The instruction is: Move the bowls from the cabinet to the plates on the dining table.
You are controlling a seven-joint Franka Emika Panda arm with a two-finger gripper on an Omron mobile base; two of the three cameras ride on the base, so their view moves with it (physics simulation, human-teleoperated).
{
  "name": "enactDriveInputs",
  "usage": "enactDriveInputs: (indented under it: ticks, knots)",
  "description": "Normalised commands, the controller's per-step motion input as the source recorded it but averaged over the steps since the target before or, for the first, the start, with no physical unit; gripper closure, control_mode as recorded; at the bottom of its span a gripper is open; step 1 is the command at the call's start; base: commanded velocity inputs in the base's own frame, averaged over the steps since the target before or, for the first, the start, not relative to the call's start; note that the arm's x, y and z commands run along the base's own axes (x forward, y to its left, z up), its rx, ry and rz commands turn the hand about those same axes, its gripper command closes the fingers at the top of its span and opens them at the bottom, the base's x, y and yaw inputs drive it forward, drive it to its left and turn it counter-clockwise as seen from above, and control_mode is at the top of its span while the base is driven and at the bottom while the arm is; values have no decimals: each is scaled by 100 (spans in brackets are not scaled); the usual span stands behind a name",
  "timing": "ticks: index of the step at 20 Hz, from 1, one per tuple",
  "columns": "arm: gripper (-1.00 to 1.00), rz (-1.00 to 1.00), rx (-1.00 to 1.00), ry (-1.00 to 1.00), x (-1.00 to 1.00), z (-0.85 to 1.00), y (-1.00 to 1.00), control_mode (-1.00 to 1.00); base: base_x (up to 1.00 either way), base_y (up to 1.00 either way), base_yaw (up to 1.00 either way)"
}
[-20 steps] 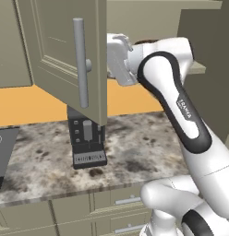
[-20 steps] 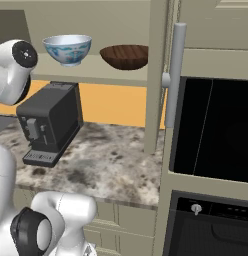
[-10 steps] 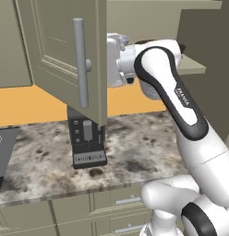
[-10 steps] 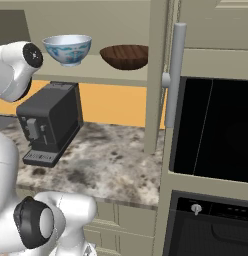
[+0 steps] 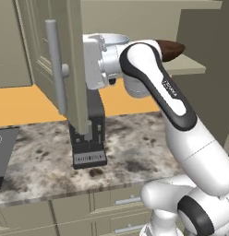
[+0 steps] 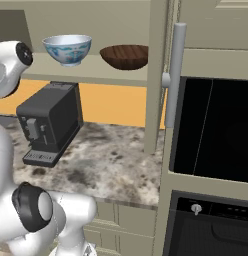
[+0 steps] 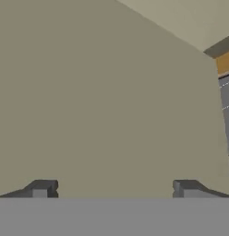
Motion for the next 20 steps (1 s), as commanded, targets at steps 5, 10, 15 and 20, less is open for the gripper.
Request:
enactDriveInputs:
  ticks: [5, 10, 15, 20]
  knots:
    - [-100, 11, 0, 0, -19, -6, 68, -100, 0, 0, 0]
    - [-100, 2, 0, 1, 0, -2, 62, -100, 0, 0, 0]
    - [-100, 0, -8, 1, -2, 0, 7, -100, 0, 0, 0]
    - [-100, -3, -9, 0, -59, 0, 0, -100, 0, 0, 0]
